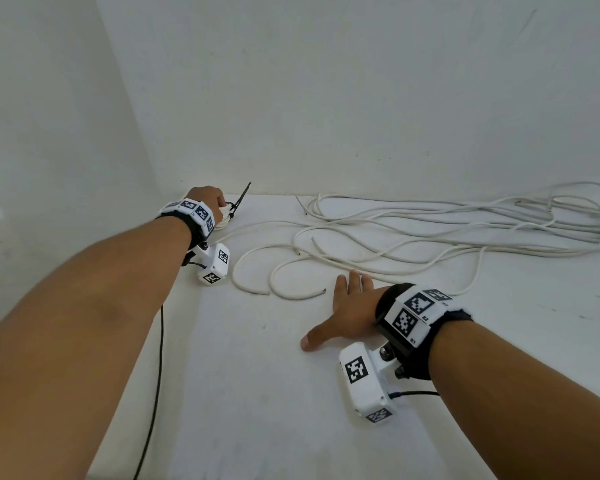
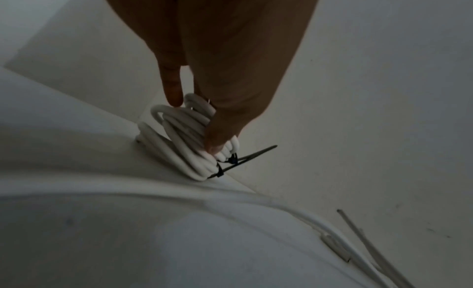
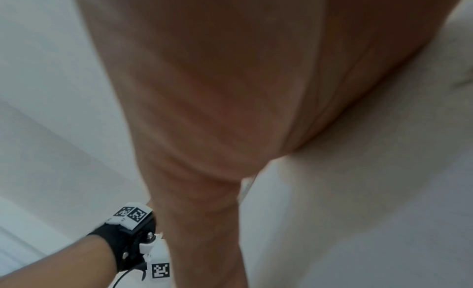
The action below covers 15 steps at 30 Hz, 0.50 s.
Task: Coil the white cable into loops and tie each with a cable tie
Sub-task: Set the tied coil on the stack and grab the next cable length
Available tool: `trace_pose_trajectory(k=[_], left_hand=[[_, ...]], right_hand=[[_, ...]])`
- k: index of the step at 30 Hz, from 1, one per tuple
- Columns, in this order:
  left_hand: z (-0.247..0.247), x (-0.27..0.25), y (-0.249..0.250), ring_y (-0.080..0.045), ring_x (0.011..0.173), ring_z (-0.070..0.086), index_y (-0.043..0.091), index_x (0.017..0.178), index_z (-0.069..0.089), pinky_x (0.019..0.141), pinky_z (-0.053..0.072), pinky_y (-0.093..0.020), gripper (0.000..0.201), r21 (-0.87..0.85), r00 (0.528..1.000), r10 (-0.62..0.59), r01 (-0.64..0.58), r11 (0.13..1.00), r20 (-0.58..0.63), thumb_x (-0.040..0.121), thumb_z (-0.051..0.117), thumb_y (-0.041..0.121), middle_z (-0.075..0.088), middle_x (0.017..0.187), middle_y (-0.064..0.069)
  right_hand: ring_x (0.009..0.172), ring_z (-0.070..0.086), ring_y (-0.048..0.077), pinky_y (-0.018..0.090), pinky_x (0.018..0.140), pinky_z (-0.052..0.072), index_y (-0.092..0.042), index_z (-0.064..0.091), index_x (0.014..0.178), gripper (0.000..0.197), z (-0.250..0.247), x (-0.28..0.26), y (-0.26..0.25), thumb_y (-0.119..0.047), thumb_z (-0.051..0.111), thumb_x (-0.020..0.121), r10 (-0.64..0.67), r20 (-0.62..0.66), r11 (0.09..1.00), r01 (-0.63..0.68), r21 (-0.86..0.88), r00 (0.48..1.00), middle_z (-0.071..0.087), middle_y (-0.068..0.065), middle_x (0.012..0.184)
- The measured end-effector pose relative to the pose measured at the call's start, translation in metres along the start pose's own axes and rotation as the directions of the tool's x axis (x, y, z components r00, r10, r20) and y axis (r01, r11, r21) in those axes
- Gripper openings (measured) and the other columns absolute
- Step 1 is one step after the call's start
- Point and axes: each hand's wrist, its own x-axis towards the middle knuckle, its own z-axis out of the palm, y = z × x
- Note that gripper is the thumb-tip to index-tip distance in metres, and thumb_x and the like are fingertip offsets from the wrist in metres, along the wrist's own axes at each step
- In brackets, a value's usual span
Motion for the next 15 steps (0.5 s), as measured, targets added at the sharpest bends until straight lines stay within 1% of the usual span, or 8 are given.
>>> trace_pose_trajectory(k=[1, 3, 5, 8, 11, 12, 13, 15], left_hand=[[-0.002, 0.001, 0.0, -0.029, 0.11, 0.06, 0.016, 0.108, 0.068, 0.091, 0.044, -0.03, 0.019, 0.01, 1.0, 0.001, -0.001, 1.0, 0.0, 0.09, 0.061, 0.018, 0.066, 0.121, -0.008], [-0.008, -0.001, 0.0, -0.027, 0.116, 0.058, 0.02, 0.114, 0.07, 0.096, 0.042, -0.029, 0.026, 0.022, 1.0, -0.022, 0.022, 1.0, 0.008, 0.09, 0.063, 0.022, 0.065, 0.125, -0.006], [-0.014, -0.004, -0.004, -0.029, 0.114, 0.057, 0.024, 0.109, 0.073, 0.098, 0.044, -0.031, 0.023, 0.021, 0.999, -0.044, 0.044, 0.999, -0.01, 0.087, 0.065, 0.026, 0.064, 0.122, -0.009], [-0.015, -0.013, -0.004, -0.03, 0.101, 0.062, 0.016, 0.094, 0.074, 0.087, 0.048, -0.03, 0.016, -0.044, 0.997, -0.033, 0.03, 0.999, -0.063, 0.085, 0.061, 0.017, 0.069, 0.105, -0.007], [-0.013, -0.029, 0.0, -0.028, 0.082, 0.063, 0.011, 0.089, 0.073, 0.072, 0.046, -0.025, 0.016, -0.05, 0.997, -0.066, 0.068, 0.996, 0.041, 0.086, 0.058, 0.016, 0.071, 0.09, -0.006], [-0.013, -0.036, 0.002, -0.026, 0.077, 0.063, 0.011, 0.089, 0.072, 0.071, 0.049, -0.024, 0.014, -0.04, 0.992, -0.079, 0.083, 0.996, 0.098, 0.086, 0.06, 0.017, 0.072, 0.087, -0.008], [-0.012, -0.043, 0.002, -0.026, 0.078, 0.065, 0.01, 0.091, 0.071, 0.074, 0.052, -0.026, 0.012, -0.023, 0.986, -0.073, 0.078, 0.997, 0.153, 0.086, 0.064, 0.019, 0.071, 0.087, -0.009], [-0.008, -0.049, 0.001, -0.027, 0.088, 0.069, 0.009, 0.1, 0.072, 0.082, 0.057, -0.033, 0.026, 0.042, 0.971, -0.098, 0.091, 0.995, 0.217, 0.082, 0.071, 0.027, 0.072, 0.096, -0.01]], right_hand=[[0.148, -0.022, 0.033, 0.055, 0.12, 0.0, -0.009, -0.02, 0.152, 0.139, 0.0, 0.0, 0.0, -0.08, 0.063, 0.067, 0.001, 0.001, 1.0, -0.001, 0.001, 1.0, -0.025, 0.014, 0.16], [0.148, -0.022, 0.032, 0.055, 0.12, -0.001, -0.009, -0.02, 0.153, 0.139, -0.001, -0.001, 0.0, -0.08, 0.064, 0.066, 0.001, 0.002, 1.0, -0.001, 0.004, 1.0, -0.025, 0.014, 0.16], [0.148, -0.022, 0.032, 0.054, 0.12, -0.001, -0.009, -0.02, 0.153, 0.139, -0.001, -0.002, 0.0, -0.08, 0.064, 0.067, -0.002, 0.001, 1.0, 0.002, 0.002, 1.0, -0.025, 0.014, 0.16], [0.148, -0.022, 0.032, 0.054, 0.12, 0.0, -0.009, -0.019, 0.153, 0.138, -0.001, -0.005, 0.0, -0.08, 0.063, 0.067, -0.008, -0.005, 1.0, 0.008, -0.002, 1.0, -0.025, 0.014, 0.16], [0.148, -0.022, 0.032, 0.053, 0.12, 0.0, -0.009, -0.019, 0.153, 0.138, 0.0, -0.007, 0.0, -0.079, 0.064, 0.068, -0.009, -0.017, 1.0, 0.01, 0.018, 1.0, -0.025, 0.013, 0.16], [0.148, -0.022, 0.032, 0.053, 0.12, 0.0, -0.009, -0.019, 0.153, 0.137, 0.0, -0.008, -0.001, -0.078, 0.065, 0.068, -0.01, -0.023, 1.0, 0.01, 0.021, 1.0, -0.025, 0.013, 0.16], [0.148, -0.022, 0.032, 0.052, 0.12, 0.0, -0.008, -0.019, 0.153, 0.137, 0.0, -0.008, -0.002, -0.077, 0.065, 0.069, -0.01, -0.031, 1.0, 0.011, 0.021, 0.999, -0.024, 0.014, 0.16], [0.148, -0.021, 0.032, 0.051, 0.12, -0.001, -0.008, -0.018, 0.153, 0.136, 0.001, -0.01, -0.003, -0.076, 0.065, 0.07, -0.011, -0.042, 1.0, 0.011, 0.022, 0.999, -0.024, 0.014, 0.161]])
